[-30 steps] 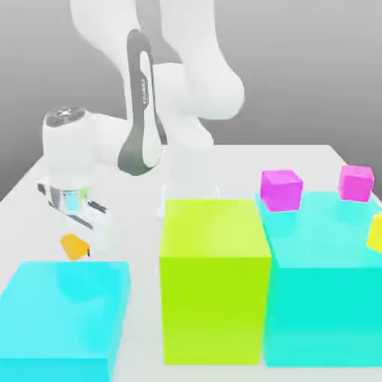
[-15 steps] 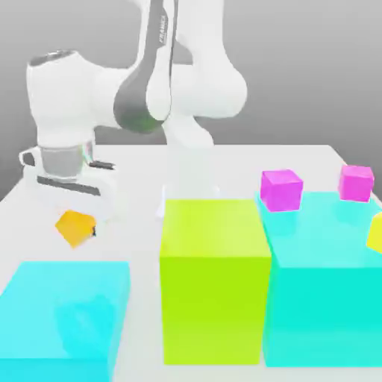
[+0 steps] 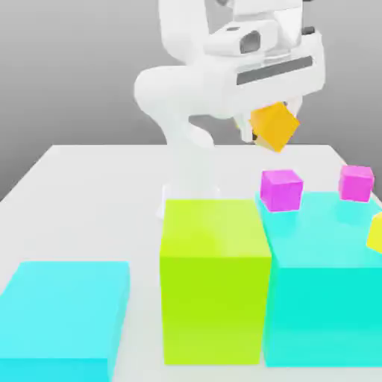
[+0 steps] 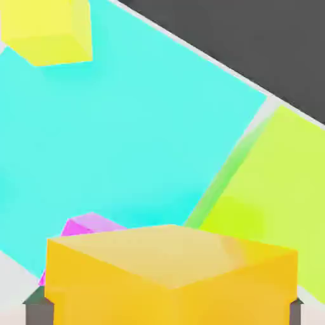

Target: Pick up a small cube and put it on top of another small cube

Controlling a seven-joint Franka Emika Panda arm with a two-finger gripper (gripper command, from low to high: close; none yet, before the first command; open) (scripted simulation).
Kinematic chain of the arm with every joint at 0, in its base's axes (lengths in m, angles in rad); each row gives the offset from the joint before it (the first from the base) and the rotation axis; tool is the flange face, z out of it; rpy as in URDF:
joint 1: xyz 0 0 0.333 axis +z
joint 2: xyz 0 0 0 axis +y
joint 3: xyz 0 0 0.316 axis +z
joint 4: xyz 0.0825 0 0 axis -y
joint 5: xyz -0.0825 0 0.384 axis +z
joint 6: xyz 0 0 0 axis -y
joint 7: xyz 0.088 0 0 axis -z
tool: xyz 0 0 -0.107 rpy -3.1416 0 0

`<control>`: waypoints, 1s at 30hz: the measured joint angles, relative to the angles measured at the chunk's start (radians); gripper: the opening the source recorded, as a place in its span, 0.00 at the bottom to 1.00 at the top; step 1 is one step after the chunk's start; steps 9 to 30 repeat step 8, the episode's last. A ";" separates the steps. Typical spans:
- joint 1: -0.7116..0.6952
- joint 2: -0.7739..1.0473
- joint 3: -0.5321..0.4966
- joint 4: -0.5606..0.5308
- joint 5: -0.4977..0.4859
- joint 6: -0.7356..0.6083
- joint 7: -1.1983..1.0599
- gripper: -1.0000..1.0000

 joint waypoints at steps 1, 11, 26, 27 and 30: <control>0.010 0.002 0.013 -0.021 -0.002 0.019 -0.008 0.00; 0.021 0.043 0.042 -0.119 0.010 0.154 -0.019 1.00; 0.021 0.043 0.042 -0.119 0.010 0.154 -0.019 1.00; 0.021 0.043 0.042 -0.119 0.010 0.154 -0.019 1.00; 0.021 0.043 0.042 -0.119 0.010 0.154 -0.019 1.00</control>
